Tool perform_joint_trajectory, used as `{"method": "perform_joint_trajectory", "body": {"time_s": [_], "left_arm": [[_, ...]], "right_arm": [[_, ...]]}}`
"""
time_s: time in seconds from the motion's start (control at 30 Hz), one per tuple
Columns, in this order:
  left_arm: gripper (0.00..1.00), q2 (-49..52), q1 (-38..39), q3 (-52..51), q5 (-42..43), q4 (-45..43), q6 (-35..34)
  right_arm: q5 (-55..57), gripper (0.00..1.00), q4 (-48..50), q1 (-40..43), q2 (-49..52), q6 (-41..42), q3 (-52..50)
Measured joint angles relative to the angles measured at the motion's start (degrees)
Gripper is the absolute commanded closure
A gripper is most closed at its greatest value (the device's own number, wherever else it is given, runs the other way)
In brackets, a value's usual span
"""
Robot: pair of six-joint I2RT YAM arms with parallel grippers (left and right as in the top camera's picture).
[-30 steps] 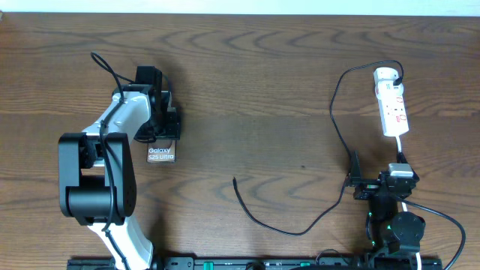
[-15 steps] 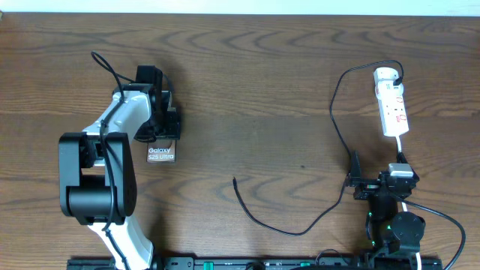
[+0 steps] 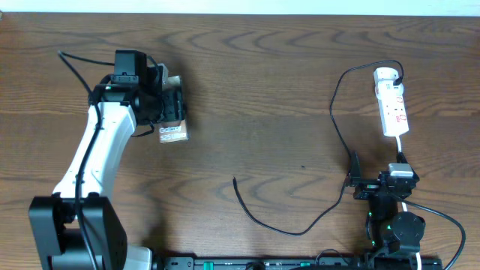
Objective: Plug charger to phone and switch on socket
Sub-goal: 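Lift the phone with the left gripper and tilt it toward center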
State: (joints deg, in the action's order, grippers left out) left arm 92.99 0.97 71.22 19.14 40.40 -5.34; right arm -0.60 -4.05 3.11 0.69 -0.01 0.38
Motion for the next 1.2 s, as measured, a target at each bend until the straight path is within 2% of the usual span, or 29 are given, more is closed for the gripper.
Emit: {"method": "perform_joint_trajectory", "body": {"time_s": [0.17,0.27,0.37,0.43,0.5,0.63,0.73,0.9,1.03,1.2], "left_arm": [[0.93,-2.12,-0.66,0.00,12.76,0.11,-9.07],[0.93,-2.14,-4.81,0.00,28.09,0.04,-17.16],[0.93,-2.14,-8.72,0.00,38.10,-0.02,-24.57],[0.93,-2.14,-10.56,0.00,42.80,0.00,-29.64],[0.93,-2.14,-12.26,0.00,47.47,0.11,-39.58],[0.93,-2.14,-12.39,0.00,50.16,-0.37,-51.10],[0.93,-2.14,-12.39,0.00,51.10,-0.57,-54.84],[0.93,-2.14,-12.39,0.00,51.25,-0.59,-55.25],[0.93,-2.14,-12.39,0.00,50.45,-0.57,-53.07],[0.93,-2.14,-12.39,0.00,44.46,-0.48,-47.71]], "right_arm": [[0.00,0.01,0.00,0.00,0.00,0.00,0.00],[0.00,0.01,0.00,0.00,0.00,0.00,0.00],[0.00,0.01,0.00,0.00,0.00,0.00,0.00],[0.00,0.01,0.00,0.00,0.00,0.00,0.00],[0.00,0.01,0.00,0.00,0.00,0.00,0.00],[0.00,0.01,0.00,0.00,0.00,0.00,0.00],[0.00,0.01,0.00,0.00,0.00,0.00,0.00],[0.00,0.01,0.00,0.00,0.00,0.00,0.00],[0.00,0.01,0.00,0.00,0.00,0.00,0.00],[0.00,0.01,0.02,0.00,0.00,0.00,0.00]]}}
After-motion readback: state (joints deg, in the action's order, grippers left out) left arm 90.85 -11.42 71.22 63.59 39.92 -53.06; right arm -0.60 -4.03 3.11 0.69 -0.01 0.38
